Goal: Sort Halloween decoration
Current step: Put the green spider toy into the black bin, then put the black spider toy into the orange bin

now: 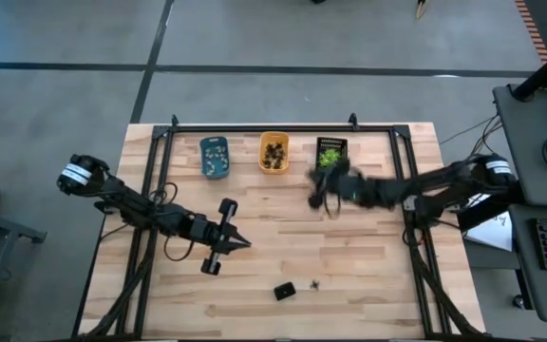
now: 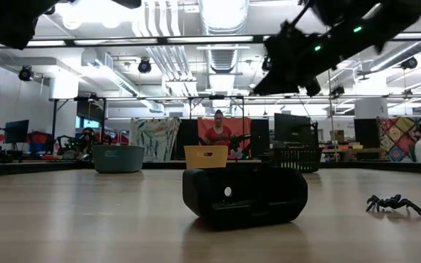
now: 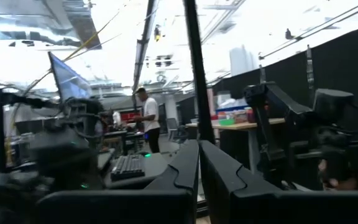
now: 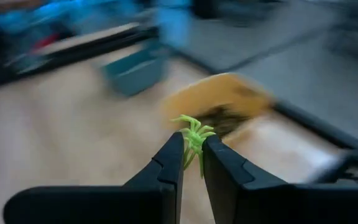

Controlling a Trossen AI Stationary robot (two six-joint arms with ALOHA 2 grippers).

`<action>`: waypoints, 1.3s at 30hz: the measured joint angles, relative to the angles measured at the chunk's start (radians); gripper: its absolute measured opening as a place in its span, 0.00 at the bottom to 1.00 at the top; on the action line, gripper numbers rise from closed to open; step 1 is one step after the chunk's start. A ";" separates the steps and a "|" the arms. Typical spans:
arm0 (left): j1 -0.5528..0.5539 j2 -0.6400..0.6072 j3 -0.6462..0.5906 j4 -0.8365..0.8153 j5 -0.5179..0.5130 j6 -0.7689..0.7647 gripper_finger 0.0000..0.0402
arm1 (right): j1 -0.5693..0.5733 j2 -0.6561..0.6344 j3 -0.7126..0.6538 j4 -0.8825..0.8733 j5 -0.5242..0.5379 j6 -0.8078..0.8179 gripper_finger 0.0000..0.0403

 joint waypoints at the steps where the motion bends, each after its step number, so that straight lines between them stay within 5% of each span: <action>1: 0.000 0.000 0.000 -0.001 -0.013 0.001 0.00 | -0.054 -0.016 0.003 -0.013 -0.002 0.021 0.11; 8: 0.002 0.000 -0.003 -0.013 -0.038 0.026 0.00 | -0.390 -0.040 0.021 -0.209 -0.098 0.208 0.11; 13: 0.002 0.000 -0.003 -0.024 -0.046 0.037 0.00 | -0.509 0.012 0.030 -0.380 -0.114 0.285 0.11; 20: 0.003 0.000 -0.003 -0.028 -0.047 0.050 0.00 | -0.521 0.075 0.039 -0.379 -0.117 0.283 0.14; 32: 0.003 0.000 -0.003 -0.040 -0.047 0.029 0.00 | -0.517 0.066 0.088 -0.396 -0.131 0.268 0.38; 39: 0.003 0.000 -0.003 -0.047 -0.047 -0.017 0.00 | -0.473 0.003 0.096 -0.395 -0.332 0.267 0.43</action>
